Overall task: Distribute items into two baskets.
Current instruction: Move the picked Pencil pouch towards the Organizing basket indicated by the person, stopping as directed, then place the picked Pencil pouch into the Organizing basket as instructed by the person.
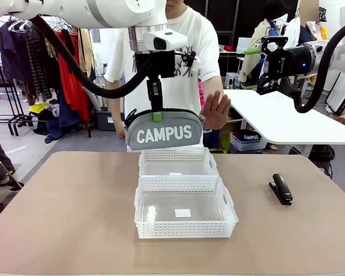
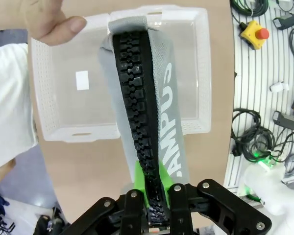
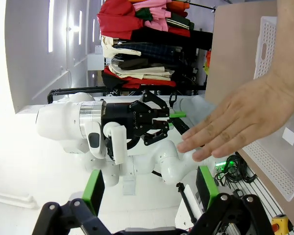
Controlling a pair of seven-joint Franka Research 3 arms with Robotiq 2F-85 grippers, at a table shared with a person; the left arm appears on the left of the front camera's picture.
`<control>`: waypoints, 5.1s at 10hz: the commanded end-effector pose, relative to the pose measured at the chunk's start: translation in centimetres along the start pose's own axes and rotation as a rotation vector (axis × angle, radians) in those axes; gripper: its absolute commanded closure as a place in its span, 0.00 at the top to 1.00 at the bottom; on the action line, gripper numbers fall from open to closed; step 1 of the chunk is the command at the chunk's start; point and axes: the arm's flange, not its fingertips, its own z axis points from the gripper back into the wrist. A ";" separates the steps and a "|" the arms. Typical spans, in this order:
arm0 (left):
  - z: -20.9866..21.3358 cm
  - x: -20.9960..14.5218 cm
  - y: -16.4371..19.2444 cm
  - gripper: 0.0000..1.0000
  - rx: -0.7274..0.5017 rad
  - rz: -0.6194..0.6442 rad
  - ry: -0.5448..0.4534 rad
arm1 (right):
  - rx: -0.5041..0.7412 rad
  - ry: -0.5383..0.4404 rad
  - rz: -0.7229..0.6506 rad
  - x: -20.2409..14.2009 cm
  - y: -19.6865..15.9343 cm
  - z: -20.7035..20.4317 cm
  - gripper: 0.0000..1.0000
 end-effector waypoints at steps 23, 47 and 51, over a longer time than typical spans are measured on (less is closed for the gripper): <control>0.2 0.0 -0.1 0.00 0.010 -0.003 0.004 | -0.014 0.005 0.006 0.0 0.2 0.1 1.00; -10.1 3.5 -4.3 0.00 -0.033 -0.083 0.058 | -0.014 0.005 0.006 0.0 0.2 0.1 1.00; -14.9 5.0 -4.5 0.00 0.015 -0.060 0.033 | -0.014 0.005 0.006 0.0 0.2 0.1 1.00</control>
